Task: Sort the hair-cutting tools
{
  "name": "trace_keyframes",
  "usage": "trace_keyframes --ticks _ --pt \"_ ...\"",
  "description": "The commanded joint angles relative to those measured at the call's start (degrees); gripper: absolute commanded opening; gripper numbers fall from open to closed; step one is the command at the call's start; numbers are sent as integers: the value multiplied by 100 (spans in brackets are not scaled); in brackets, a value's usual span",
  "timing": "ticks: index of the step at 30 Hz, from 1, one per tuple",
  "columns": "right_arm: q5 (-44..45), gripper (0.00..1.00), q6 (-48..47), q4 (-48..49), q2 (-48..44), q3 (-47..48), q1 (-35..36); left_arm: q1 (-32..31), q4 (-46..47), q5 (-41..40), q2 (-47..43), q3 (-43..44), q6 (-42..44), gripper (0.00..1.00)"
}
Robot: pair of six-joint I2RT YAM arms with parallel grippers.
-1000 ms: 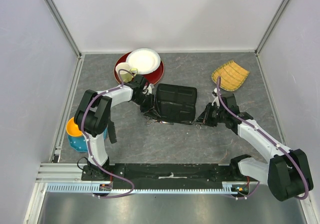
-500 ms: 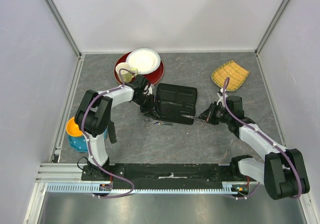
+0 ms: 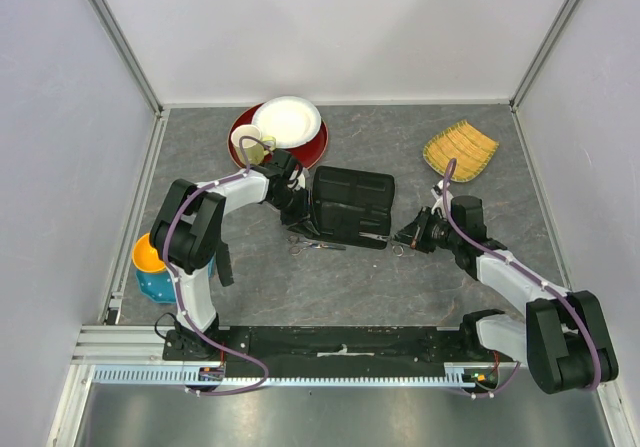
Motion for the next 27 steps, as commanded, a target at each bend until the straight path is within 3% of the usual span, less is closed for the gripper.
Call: trace_keyframes --ticks 1,11,27 --pt "9 0 -146 281 53 -22 -15 -48 -184 -986 334 -165 403 35" --pt "53 0 -304 246 202 -57 -15 -48 -193 -960 369 -165 385 33" --pt "-413 0 -41 1247 633 -215 -15 -48 -184 -907 369 -182 385 31"
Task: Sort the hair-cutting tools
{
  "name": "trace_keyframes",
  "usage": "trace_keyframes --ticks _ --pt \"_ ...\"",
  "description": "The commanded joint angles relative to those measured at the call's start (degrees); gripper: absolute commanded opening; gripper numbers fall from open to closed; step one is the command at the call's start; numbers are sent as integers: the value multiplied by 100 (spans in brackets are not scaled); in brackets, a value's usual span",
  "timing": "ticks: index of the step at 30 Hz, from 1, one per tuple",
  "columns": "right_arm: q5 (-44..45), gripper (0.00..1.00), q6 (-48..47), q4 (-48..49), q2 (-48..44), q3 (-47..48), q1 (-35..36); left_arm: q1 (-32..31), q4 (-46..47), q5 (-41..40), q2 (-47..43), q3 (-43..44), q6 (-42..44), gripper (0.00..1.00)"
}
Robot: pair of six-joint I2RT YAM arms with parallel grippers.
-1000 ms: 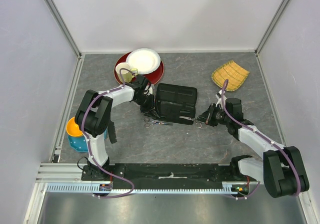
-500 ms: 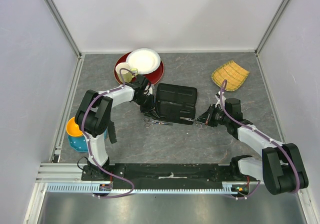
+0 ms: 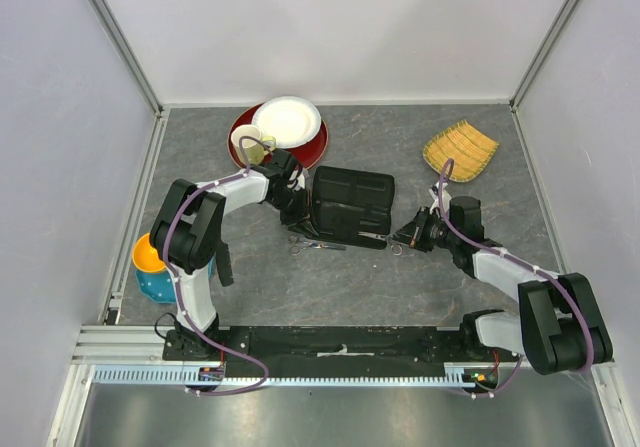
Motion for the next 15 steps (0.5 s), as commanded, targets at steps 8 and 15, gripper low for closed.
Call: trace_keyframes --ticks 8,15 --pt "-449 0 350 1039 217 -161 31 -56 -151 -824 376 -193 359 29" --pt "-537 0 429 1320 401 -223 31 -74 -143 -824 393 -193 350 27"
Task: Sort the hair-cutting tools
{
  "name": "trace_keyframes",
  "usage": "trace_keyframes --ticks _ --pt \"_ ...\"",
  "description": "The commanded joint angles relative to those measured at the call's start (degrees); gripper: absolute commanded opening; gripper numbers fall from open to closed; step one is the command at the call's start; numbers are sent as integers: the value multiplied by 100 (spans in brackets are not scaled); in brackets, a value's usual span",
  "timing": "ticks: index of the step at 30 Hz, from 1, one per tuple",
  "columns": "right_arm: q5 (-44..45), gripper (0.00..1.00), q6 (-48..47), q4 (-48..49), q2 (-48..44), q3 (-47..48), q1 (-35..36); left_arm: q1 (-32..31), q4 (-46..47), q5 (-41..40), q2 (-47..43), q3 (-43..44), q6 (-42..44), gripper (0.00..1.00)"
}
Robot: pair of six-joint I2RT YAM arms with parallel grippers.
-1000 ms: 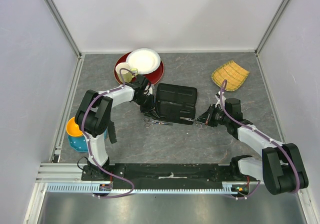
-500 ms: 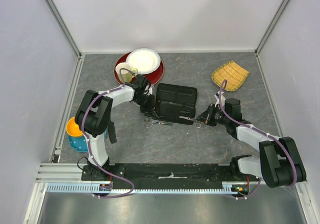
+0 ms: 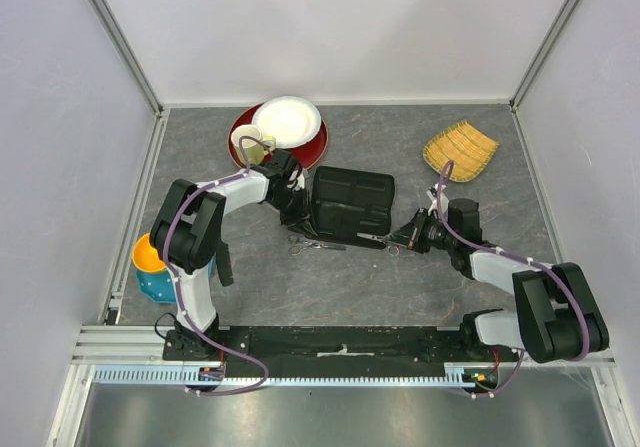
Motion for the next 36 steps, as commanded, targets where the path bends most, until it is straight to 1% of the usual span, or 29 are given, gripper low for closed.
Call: trace_keyframes --ticks 1,5,11,14,21,30,33,36 --pt "-262 0 97 658 132 -44 37 -74 -127 -796 391 -193 341 27" --pt "-217 0 53 736 220 -43 37 -91 -127 -796 418 -185 333 27" --pt "-384 0 431 1220 186 -35 81 -92 -136 -734 435 -185 341 25" --pt "-411 0 405 1194 203 18 116 -100 -127 -699 453 -176 341 24" --pt "-349 0 431 1466 527 -26 248 -127 -92 -681 479 -158 333 21" --pt "-341 0 756 2248 941 -35 485 -153 -84 -629 523 -158 333 20" --pt "-340 0 739 2275 1020 -17 503 -153 -75 -646 523 -149 341 20" --pt "-253 0 607 1794 1021 97 512 -153 -66 -690 523 -149 333 20"
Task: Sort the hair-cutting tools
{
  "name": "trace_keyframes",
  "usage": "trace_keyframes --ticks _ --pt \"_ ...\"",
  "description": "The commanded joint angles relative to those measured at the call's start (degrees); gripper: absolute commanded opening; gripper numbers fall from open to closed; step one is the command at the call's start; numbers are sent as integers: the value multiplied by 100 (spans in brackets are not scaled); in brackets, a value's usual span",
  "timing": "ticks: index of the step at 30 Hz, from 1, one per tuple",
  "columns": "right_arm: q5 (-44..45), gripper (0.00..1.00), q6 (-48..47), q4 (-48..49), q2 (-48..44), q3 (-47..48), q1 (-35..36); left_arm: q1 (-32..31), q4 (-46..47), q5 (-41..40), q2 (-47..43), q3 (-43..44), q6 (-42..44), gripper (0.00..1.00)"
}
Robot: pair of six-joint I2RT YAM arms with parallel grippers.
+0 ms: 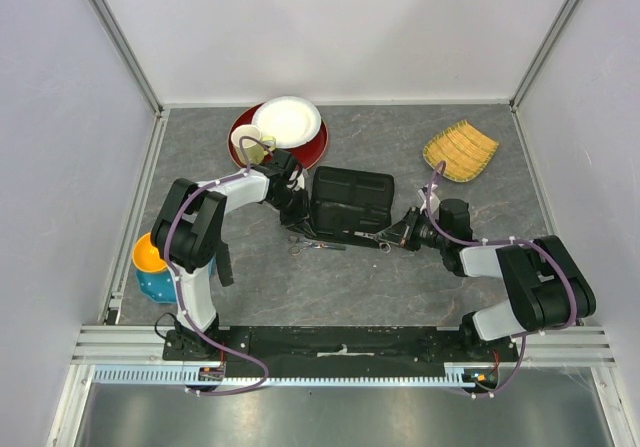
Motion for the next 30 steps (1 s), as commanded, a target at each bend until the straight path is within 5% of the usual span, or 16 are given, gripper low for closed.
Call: trace_keyframes --ticks 1,4,5,13,17,30 --pt "-115 3 -171 -176 -5 256 162 -153 -24 -727 449 -186 333 20" --pt "218 35 -557 -958 -171 441 162 -162 -16 -780 449 -186 333 20" --pt "350 58 -655 -1197 -285 503 162 -162 -16 -798 449 -186 333 21" --pt "1379 86 -1315 -3130 -602 1153 153 -153 -16 -842 431 -186 350 27" --pt "1871 86 -1403 -3764 -673 1356 153 -153 -24 -868 440 -186 359 28" --pt "3067 65 -1596 -5170 -1578 1707 171 -162 -60 -991 405 -213 368 36"
